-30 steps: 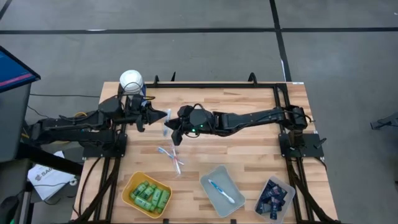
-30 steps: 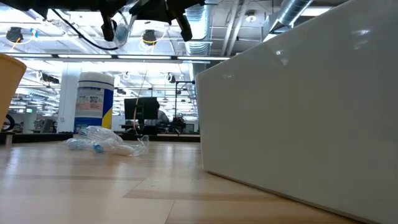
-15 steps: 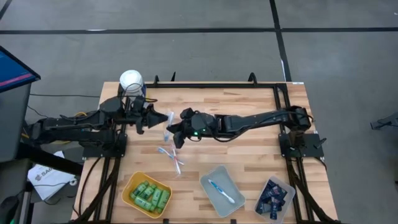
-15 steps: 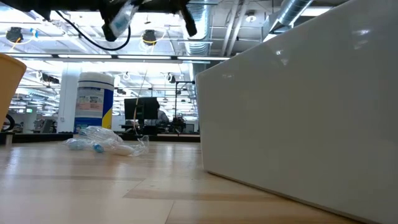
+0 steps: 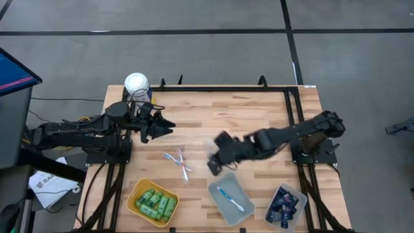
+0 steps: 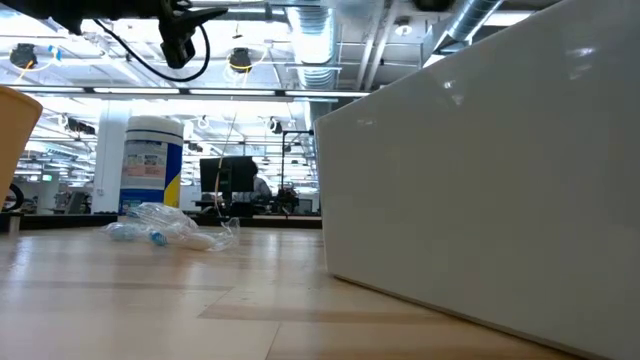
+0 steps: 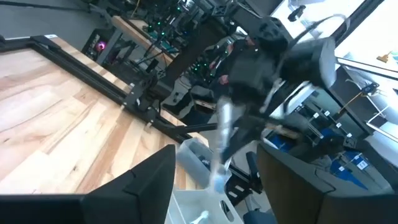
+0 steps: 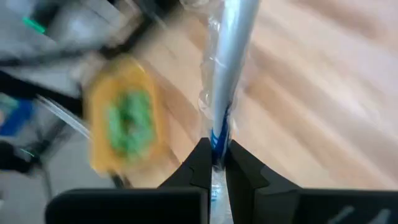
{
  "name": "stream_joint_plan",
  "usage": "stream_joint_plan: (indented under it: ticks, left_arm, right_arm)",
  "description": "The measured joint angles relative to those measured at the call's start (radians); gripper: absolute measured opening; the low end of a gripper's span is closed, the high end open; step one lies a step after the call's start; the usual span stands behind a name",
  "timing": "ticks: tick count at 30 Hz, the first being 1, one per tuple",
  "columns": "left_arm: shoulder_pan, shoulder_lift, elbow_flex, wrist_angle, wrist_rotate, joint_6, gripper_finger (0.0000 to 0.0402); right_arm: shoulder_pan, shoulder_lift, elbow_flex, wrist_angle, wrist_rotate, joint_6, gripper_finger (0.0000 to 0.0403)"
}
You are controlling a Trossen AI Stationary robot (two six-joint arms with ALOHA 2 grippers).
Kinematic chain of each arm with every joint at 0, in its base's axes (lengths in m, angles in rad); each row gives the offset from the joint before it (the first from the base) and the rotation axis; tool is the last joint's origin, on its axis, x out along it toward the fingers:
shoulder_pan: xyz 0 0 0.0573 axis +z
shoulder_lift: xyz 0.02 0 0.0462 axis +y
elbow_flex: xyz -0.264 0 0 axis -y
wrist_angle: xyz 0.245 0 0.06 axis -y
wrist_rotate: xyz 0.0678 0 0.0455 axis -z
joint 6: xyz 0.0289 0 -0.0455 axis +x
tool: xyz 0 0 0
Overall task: Pick & Place Travel size toiletries
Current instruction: Put the blue toothbrush into the gray bin
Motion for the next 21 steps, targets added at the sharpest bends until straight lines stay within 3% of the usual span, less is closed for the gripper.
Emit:
stream_joint_plan:
  ticks: [5, 9, 14, 21]
  left_arm:
    - [0.0, 0.0, 0.0, -0.003, 0.0, 0.025, 0.0215]
    - [0.001, 0.001, 0.0, -0.011, -0.001, 0.036, 0.0207]
    - [0.001, 0.014, 0.0, -0.014, -0.002, 0.046, 0.0198]
    - [0.001, 0.04, 0.001, -0.015, -0.005, 0.045, 0.0194]
  right_arm:
    - [0.131, 0.003, -0.001, -0.207, -0.004, 0.229, 0.0014]
    - [0.213, 0.062, -0.003, -0.219, -0.052, 0.351, 0.0013]
    - [0.258, 0.149, -0.001, -0.193, -0.139, 0.411, 0.0013]
    - [0.246, 0.234, -0.001, -0.211, -0.244, 0.371, 0.0013]
